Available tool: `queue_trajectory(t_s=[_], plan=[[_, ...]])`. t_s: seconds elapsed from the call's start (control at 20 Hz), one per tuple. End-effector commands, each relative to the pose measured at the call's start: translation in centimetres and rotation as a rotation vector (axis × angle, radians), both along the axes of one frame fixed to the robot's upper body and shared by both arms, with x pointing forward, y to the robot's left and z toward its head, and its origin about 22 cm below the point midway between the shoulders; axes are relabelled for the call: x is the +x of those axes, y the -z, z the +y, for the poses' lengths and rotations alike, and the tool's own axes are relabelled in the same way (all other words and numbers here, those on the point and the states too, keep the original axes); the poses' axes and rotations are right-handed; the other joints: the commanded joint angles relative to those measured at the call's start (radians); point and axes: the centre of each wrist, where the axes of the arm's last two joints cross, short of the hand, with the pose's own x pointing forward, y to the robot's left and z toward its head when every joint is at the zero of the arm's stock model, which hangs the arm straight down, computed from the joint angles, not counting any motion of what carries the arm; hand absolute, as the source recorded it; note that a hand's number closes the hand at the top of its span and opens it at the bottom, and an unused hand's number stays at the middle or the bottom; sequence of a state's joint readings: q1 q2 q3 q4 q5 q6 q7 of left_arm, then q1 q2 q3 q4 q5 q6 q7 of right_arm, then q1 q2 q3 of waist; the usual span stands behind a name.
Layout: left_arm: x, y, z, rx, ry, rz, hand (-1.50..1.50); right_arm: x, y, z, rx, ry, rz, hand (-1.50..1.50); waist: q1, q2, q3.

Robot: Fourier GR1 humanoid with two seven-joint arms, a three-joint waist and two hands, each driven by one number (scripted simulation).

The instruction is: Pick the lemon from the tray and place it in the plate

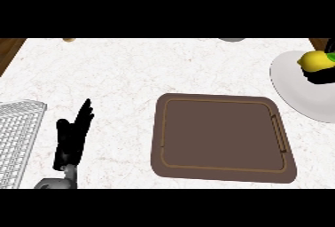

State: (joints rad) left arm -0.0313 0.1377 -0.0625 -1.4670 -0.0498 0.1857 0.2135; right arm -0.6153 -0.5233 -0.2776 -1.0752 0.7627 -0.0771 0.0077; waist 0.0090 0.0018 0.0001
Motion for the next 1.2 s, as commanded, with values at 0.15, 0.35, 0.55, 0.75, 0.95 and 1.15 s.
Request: queue_trajectory(t_s=[0.15,0.35,0.55,0.75,0.95,1.15], plan=[[1.0,-0.2,1.1,-0.008,0.014,-0.004,0.00,1.2,1.3,-5.0,0.017,0.073,0.052,1.50,0.011,0.005,0.001],[0.8,-0.2,0.1,-0.001,0.018,-0.015,0.00,2.3,2.1,-5.6,-0.018,0.102,0.104,1.50,0.035,0.013,0.002],[1.2,0.0,-0.1,-0.007,0.033,-0.016,0.00,1.1,3.1,-8.0,-0.006,0.103,0.229,1.50,0.035,0.016,0.002],[1.6,-0.7,1.3,0.012,0.044,-0.020,0.00,0.0,4.4,-9.4,0.044,0.061,0.339,1.50,0.039,0.020,0.003],[2.2,-1.0,-1.2,-0.001,0.053,-0.024,0.00,-0.3,6.5,-8.9,0.048,0.041,0.537,1.50,0.041,0.022,0.004],[0.4,-1.0,0.0,0.005,0.045,-0.003,0.00,-1.2,4.2,-11.4,0.104,-0.047,0.560,-1.50,0.050,0.017,0.004]])
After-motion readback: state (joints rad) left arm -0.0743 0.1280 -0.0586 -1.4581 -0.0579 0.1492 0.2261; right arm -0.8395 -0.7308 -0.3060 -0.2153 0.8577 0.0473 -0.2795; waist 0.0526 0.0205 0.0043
